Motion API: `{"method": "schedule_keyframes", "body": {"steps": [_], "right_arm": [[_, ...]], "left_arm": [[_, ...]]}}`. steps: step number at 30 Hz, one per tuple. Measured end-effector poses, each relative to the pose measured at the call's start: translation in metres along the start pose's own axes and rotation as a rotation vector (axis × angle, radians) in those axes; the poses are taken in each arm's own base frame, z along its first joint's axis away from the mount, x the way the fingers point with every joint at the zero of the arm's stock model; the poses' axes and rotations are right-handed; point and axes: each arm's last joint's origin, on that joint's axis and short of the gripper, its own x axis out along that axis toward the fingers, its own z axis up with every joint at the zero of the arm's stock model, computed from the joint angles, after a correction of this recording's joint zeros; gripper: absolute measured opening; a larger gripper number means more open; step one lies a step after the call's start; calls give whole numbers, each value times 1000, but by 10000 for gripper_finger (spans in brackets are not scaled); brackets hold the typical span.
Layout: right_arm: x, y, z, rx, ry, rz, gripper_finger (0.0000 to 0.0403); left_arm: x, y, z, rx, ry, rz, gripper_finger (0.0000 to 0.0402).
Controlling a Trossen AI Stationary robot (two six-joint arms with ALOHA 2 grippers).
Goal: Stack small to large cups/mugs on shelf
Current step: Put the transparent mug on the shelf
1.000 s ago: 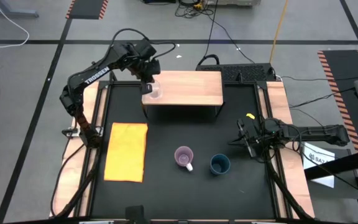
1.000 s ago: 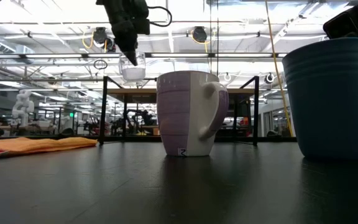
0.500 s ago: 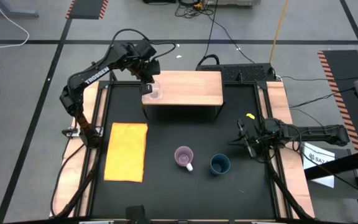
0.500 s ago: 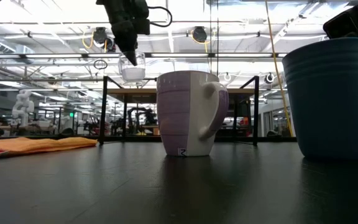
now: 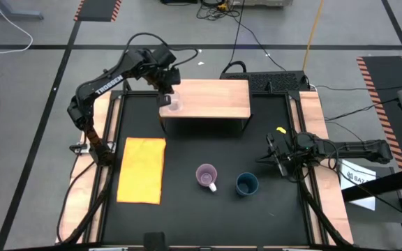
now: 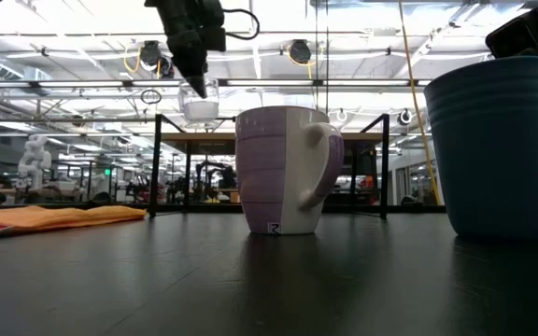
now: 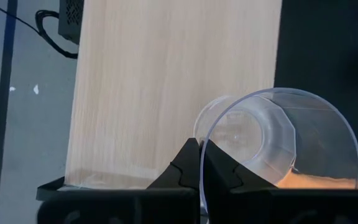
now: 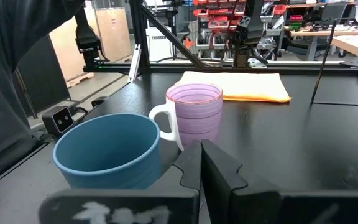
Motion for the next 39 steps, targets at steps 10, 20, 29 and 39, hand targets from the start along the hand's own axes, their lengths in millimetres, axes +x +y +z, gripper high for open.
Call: {"method": "schedule_keyframes", "body": {"steps": [10, 20, 29, 39], "right_arm": [[0, 0, 0, 0, 0, 0, 0], [0, 0, 0, 0, 0, 0, 0], [0, 0, 0, -42, 0, 0, 0], [0, 0, 0, -48, 0, 0, 0]], "left_arm": [[7, -8, 7, 64, 5, -18, 0], [32, -3, 12, 65, 58, -47, 0], [30, -2, 10, 71, 57, -45, 0], [31, 2, 10, 69, 48, -31, 0]]}}
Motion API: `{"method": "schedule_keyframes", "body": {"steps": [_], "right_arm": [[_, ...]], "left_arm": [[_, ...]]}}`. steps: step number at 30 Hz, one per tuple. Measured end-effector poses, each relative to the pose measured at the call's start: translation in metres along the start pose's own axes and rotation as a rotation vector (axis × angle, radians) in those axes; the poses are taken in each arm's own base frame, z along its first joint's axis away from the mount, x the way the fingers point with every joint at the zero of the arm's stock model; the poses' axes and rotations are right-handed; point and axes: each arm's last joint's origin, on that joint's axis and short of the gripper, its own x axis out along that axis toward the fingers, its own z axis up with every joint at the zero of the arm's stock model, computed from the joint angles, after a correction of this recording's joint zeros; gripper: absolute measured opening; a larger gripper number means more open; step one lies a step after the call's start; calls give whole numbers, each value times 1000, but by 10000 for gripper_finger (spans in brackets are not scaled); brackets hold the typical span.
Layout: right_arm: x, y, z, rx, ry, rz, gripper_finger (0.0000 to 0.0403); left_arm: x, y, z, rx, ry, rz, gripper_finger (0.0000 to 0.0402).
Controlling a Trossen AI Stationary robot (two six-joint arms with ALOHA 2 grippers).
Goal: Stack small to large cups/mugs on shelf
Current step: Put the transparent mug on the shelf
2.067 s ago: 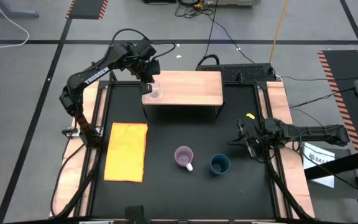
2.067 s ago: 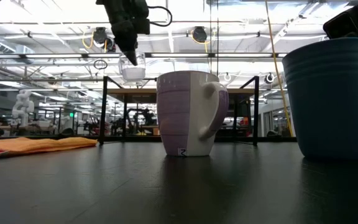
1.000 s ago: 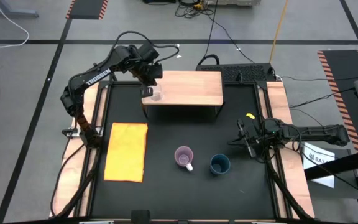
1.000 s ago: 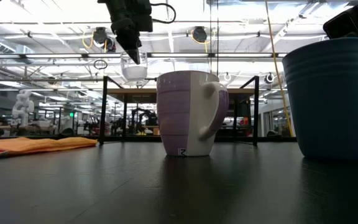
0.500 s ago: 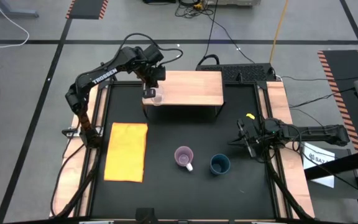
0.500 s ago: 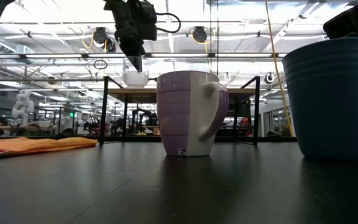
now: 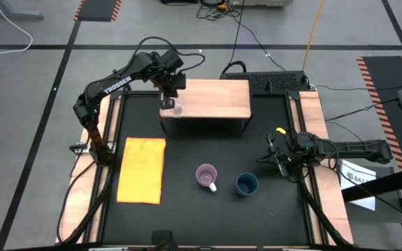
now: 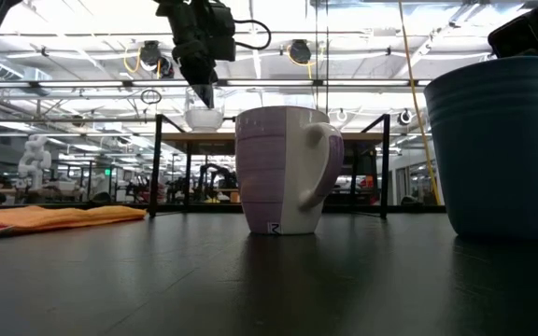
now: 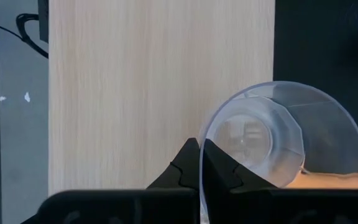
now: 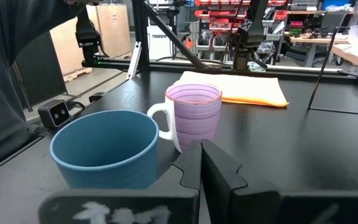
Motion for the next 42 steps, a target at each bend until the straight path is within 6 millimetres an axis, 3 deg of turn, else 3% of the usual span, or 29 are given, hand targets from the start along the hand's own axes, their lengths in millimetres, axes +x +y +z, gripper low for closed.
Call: {"method": "schedule_keyframes", "body": {"steps": [42], "right_arm": [[0, 0, 0, 11, 0, 0, 0]], "left_arm": [[1, 5, 0, -29, 7, 57, 25]]}}
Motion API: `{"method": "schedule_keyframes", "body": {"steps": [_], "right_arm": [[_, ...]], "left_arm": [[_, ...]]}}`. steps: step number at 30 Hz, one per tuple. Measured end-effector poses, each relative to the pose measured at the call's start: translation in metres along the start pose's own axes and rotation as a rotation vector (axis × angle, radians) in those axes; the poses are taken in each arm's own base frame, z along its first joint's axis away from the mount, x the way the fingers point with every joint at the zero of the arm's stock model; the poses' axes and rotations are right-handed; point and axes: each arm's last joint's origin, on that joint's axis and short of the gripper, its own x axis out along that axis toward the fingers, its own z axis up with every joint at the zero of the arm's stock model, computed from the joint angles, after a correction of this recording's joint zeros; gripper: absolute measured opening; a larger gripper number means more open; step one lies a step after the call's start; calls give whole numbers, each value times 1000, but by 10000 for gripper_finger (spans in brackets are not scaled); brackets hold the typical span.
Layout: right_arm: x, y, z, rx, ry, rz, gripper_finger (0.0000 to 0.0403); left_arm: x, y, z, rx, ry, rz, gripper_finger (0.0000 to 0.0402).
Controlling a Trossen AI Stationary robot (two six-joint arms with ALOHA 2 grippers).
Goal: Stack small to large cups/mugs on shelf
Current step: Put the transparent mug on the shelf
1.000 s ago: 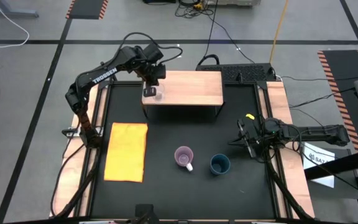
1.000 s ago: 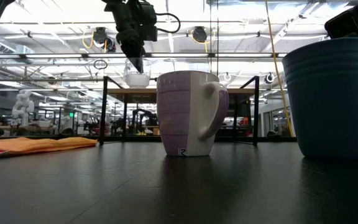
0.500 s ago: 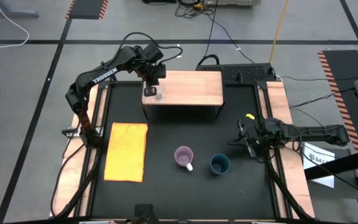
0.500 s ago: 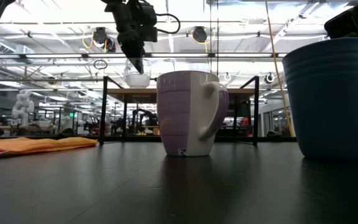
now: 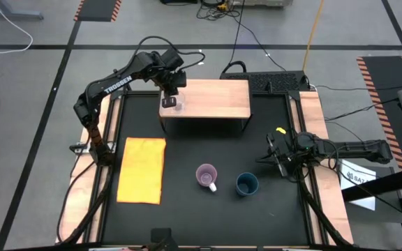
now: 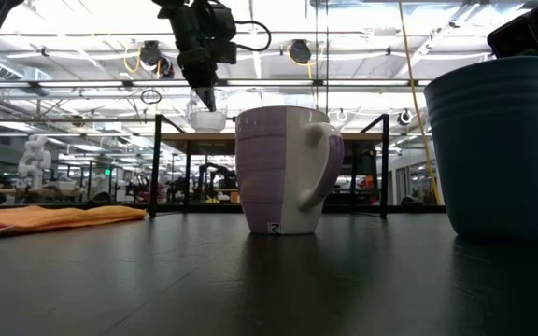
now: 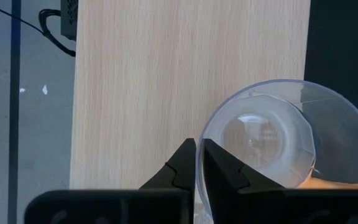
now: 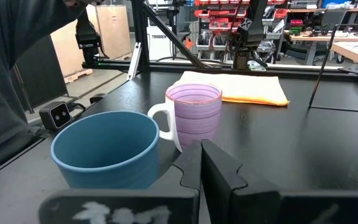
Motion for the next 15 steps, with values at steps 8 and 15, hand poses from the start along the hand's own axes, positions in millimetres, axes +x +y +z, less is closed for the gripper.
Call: {"method": "schedule_keyframes", "body": {"steps": [8, 15], "right_arm": [[0, 0, 0, 0, 0, 0, 0], [0, 0, 0, 1, 0, 0, 0]], "left_arm": [[1, 0, 0, -3, -5, -22, 26], [1, -1, 0, -14, -7, -25, 27]]}}
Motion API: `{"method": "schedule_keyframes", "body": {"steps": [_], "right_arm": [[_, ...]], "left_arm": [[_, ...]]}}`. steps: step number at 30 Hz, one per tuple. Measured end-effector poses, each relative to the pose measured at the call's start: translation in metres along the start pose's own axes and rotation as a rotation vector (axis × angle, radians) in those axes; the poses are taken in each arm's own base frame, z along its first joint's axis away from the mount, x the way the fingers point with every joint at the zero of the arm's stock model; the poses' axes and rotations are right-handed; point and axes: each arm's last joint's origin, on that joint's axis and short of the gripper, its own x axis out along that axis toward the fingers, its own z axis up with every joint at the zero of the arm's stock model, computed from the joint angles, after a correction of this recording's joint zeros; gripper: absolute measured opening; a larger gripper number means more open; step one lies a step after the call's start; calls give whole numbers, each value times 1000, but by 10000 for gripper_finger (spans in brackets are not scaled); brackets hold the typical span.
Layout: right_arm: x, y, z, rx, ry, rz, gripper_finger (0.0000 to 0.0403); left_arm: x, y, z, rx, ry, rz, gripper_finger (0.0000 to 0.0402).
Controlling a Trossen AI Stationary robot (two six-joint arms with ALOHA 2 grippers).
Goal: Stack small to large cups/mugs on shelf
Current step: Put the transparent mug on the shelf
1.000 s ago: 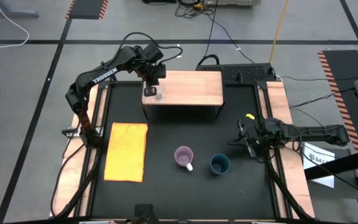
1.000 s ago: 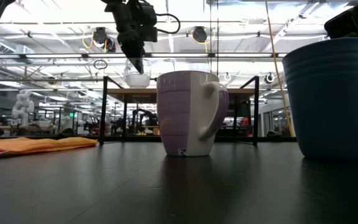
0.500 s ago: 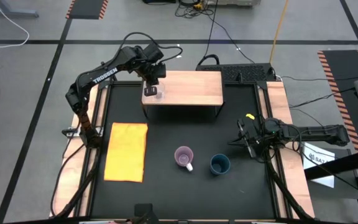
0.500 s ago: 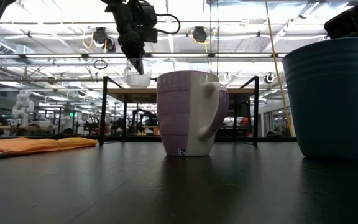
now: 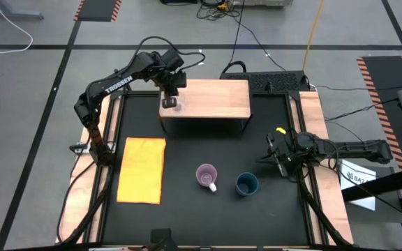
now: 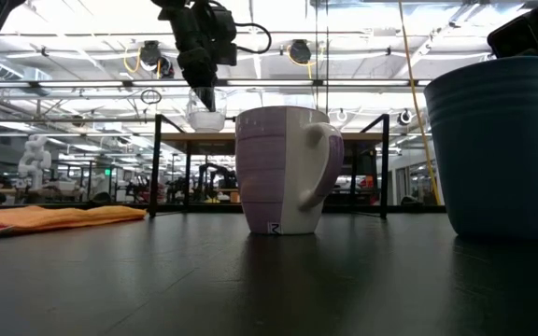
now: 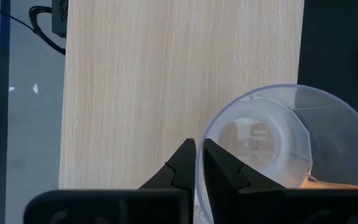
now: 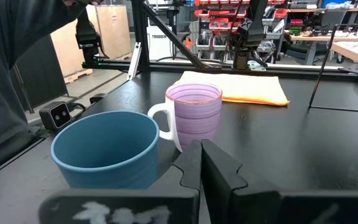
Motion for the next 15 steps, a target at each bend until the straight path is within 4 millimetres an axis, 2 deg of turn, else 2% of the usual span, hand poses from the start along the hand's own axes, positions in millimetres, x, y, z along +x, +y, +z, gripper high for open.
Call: {"method": "schedule_keyframes", "body": {"steps": [11, 15], "right_arm": [[0, 0, 0, 0, 0, 0, 0], [0, 0, 0, 0, 0, 0, 0]], "left_arm": [[0, -2, 1, -25, -32, -50, 27], [0, 1, -1, -50, -28, -42, 55]]}}
